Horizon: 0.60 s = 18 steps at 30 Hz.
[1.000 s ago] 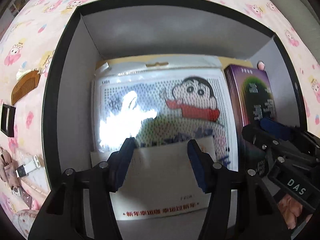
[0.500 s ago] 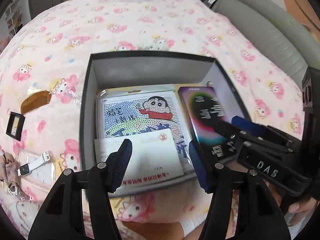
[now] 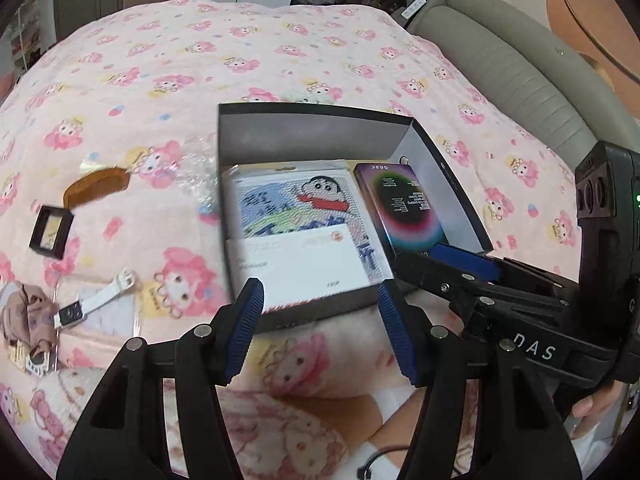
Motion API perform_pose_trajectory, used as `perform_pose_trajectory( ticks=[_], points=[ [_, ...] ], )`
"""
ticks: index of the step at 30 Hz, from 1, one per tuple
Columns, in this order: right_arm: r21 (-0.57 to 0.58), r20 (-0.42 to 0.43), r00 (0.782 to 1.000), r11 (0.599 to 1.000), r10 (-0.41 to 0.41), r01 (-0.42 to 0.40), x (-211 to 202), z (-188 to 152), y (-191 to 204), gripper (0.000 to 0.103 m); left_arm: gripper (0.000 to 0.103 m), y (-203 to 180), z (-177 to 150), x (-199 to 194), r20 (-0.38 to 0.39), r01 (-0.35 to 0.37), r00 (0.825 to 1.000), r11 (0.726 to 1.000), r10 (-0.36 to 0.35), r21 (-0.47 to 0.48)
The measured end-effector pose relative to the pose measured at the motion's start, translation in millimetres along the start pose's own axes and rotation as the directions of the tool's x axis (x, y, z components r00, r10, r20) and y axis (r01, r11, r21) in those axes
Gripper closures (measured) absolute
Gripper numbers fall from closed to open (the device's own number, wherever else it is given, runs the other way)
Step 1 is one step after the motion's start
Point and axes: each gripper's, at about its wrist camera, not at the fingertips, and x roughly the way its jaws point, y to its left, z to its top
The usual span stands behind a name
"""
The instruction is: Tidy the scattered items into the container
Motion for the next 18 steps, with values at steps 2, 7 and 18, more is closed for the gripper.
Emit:
perform_pose_trajectory(
  ticks=[2, 7, 18],
  points=[
    [-0.03, -0.002, 1.0, 1.0, -0.006, 0.006, 2, -1, 14, 0.058, 0.042, 7, -6, -2, -0.002, 0.021, 1.0, 1.0, -0.021, -0.021],
    [-0.114, -0.013, 1.0, 0.993, 0.001, -0.002, 11, -5, 54, 0.058, 0.042, 45, -22, -28, 0.031, 0.004, 1.0, 0.997, -0.001, -0.078],
    [-0.259, -0.096, 0.994, 0.963, 0.057, -0.081, 50, -13, 146, 0.059, 0.043, 127, -60, -69, 0.077, -0.058, 0.994, 0.972, 0.077, -0.227]
  ],
)
